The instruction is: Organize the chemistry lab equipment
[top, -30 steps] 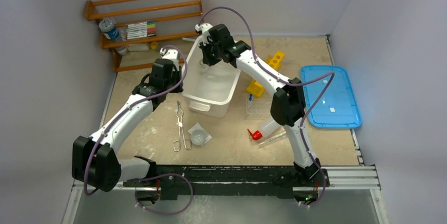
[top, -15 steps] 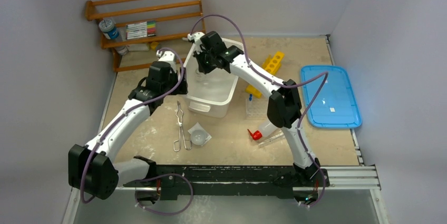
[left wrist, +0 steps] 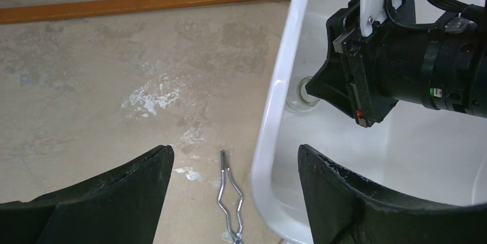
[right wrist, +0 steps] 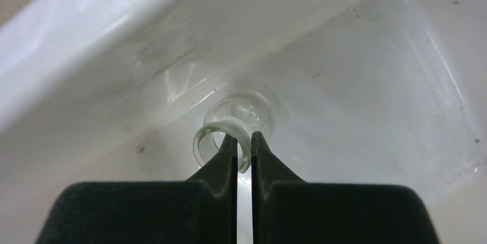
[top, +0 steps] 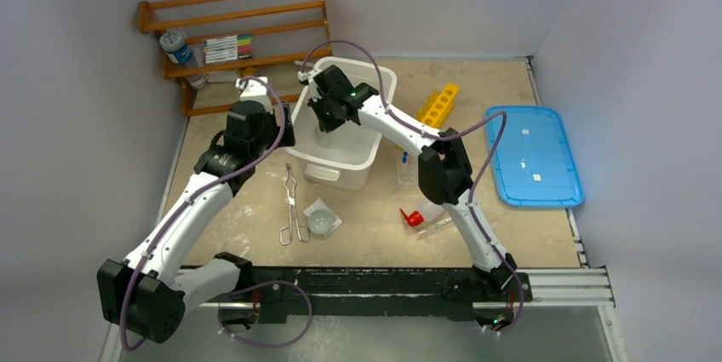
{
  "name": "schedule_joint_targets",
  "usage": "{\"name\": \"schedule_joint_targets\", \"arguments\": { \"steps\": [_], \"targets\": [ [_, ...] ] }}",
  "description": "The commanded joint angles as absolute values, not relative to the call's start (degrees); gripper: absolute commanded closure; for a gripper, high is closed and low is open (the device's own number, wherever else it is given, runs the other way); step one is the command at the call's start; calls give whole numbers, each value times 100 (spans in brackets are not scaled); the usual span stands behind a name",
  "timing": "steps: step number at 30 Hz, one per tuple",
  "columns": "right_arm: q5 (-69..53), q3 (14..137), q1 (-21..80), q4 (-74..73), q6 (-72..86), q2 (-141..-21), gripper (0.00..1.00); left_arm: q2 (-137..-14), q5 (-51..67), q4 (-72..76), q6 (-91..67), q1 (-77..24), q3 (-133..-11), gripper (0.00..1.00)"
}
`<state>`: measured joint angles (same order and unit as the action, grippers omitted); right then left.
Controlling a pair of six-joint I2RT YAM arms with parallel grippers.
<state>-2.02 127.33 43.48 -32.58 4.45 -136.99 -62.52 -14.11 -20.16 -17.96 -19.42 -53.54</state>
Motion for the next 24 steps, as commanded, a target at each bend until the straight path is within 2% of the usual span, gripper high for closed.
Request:
{"name": "schedule_joint_targets", "arguments": {
  "steps": [1, 6, 13, 19, 24],
  "targets": [
    [4, 13012, 4342, -3311, 566, -13604, 100, -6090, -1694, -1709, -1737, -1926, -5289, 21],
    [24, 12967, 4342, -3235, 575, -13544, 98, -6093, -1738, -1702, -1707, -1933, -5254, 20],
    [35, 12913, 4342, -3131, 589, -13364, 71, -6040, -1782, -1727, -1701, -1932, -5233, 20],
    [105, 12876, 4342, -3060, 598, -13197, 63, -6036, -1802, -1736, -1679, -1931, -5227, 20],
    [206, 12822, 4342, -3065, 599, -12915, 61, -6026, -1810, -1732, -1686, -1926, -5236, 20]
  ]
}}
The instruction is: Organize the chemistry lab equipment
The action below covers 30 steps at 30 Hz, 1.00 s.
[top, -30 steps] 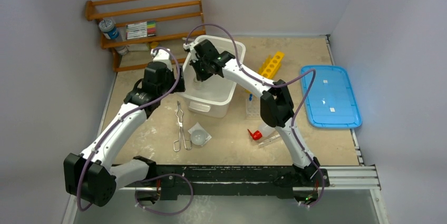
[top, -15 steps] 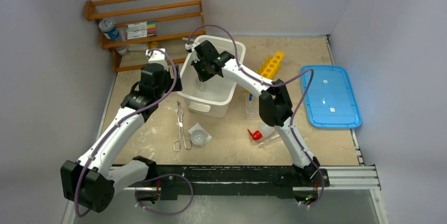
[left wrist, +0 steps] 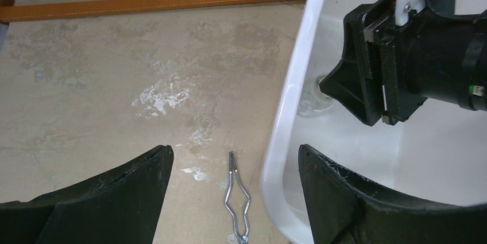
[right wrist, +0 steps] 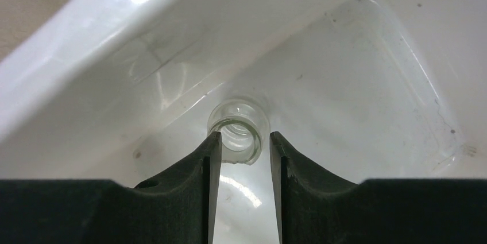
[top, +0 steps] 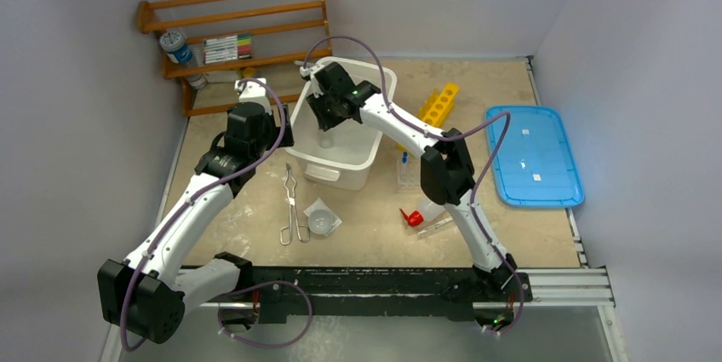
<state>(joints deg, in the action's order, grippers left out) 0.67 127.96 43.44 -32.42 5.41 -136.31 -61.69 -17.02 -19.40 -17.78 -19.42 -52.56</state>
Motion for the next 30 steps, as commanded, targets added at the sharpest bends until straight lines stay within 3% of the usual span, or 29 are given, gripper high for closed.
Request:
{"name": "schedule_joint_targets", "arguments": {
  "steps": [1, 11, 20, 30],
  "targets": [
    [210, 12752, 4342, -3006, 595, -12814, 61, -6015, -1804, -1738, -1687, -1927, -5231, 20],
    [574, 12008, 4342, -2656, 540, -11889, 63, -6002, -1834, -1849, -1649, -1926, -5305, 20],
    [483, 9543, 4482, -1171, 383, -9406, 62, -6354, -1899, -2199, -1568, -1926, -5802, 20],
    [1114, 7783, 6319, -1362, 1517, -8535, 55, -6538, -2127, -2335, -1819, -1899, -6088, 19]
  ]
}}
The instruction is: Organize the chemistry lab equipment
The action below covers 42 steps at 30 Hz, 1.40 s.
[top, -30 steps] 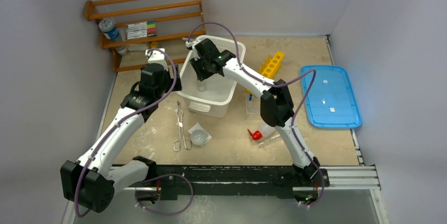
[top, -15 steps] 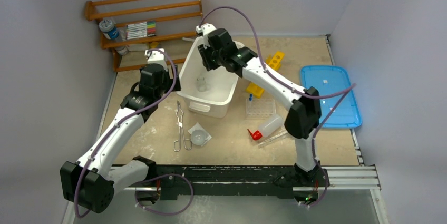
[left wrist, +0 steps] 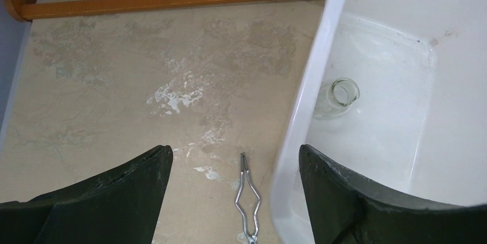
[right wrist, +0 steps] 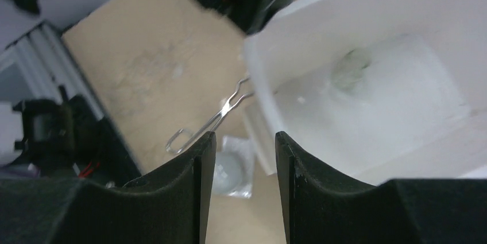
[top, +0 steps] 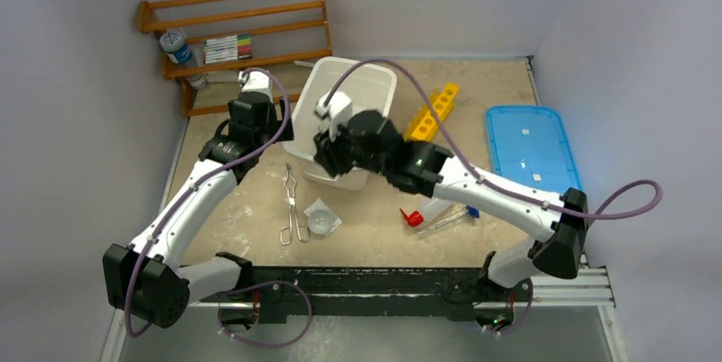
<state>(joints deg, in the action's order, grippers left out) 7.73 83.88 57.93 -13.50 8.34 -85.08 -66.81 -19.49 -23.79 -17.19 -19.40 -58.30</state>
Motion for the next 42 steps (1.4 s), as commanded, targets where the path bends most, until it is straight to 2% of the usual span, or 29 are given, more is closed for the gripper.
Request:
{"name": "schedule_joint_targets", "arguments": {
  "steps": [1, 10, 14, 17, 19, 25, 42],
  "targets": [
    [1172, 7548, 6472, -1351, 1673, -8539, 55, -6508, -2165, -2344, -1813, -1883, -6060, 19],
    [1208, 6864, 7103, -909, 2662, -9153, 64, -5973, -2242, -2226, -1810, -1859, -5635, 19],
    [1352, 7083, 7104, -996, 2882, -9725, 63, -5958, -2201, -2215, -1810, -1862, -5652, 19],
    [1397, 7233, 7102, -1259, 3069, -10022, 51, -5929, -2201, -2216, -1819, -1856, -5632, 19],
    [1489, 7270, 7093, -1343, 3158, -10090, 49, -5889, -2244, -2206, -1815, -1857, -5618, 20],
    [1573, 7303, 7061, -1462, 3315, -10277, 53, -5814, -2294, -2180, -1819, -1863, -5587, 20],
    [1613, 7216, 6944, -1363, 3640, -10736, 56, -5823, -2246, -2180, -1819, -1864, -5569, 21]
  ]
}}
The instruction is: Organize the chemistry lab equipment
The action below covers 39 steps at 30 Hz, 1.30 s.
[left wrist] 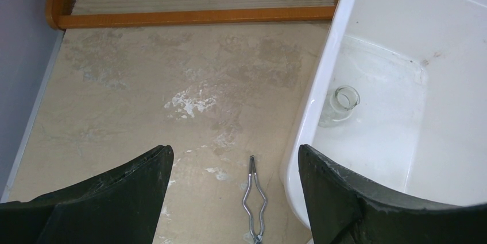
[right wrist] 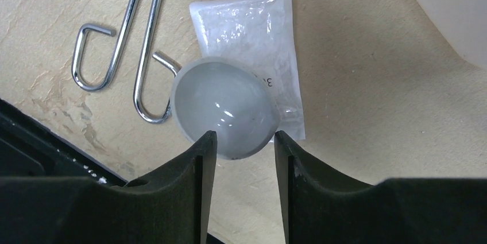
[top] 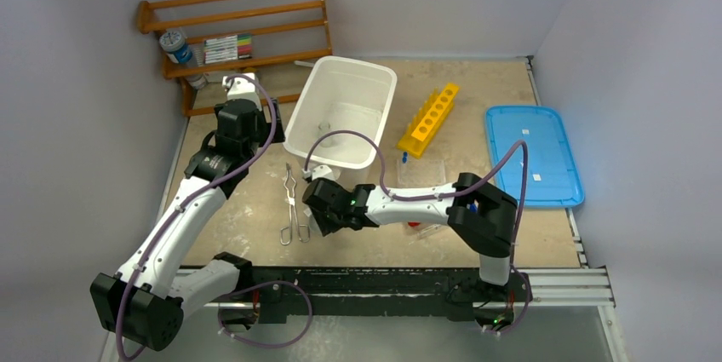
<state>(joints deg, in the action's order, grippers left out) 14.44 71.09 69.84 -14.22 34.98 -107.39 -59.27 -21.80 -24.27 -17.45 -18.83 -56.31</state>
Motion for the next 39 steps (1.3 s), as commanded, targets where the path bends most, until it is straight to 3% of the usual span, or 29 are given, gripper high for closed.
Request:
{"name": "schedule_joint_targets", "arguments": {
  "steps": [1, 21, 33, 39],
  "targets": [
    [1609, 7228, 6943, -1349, 3640, -10754, 57, -5820, -2242, -2180, -1819, -1859, -5564, 21],
    [1726, 7685, 6939, -1406, 3485, -11352, 68, -5719, -2237, -2184, -1811, -1867, -5543, 21],
    [1766, 7861, 6945, -1557, 3371, -11552, 99, -5643, -2259, -2188, -1810, -1871, -5537, 21],
    [1938, 7905, 6943, -1529, 3301, -11333, 100, -5634, -2259, -2181, -1810, -1866, -5536, 21]
  ]
}}
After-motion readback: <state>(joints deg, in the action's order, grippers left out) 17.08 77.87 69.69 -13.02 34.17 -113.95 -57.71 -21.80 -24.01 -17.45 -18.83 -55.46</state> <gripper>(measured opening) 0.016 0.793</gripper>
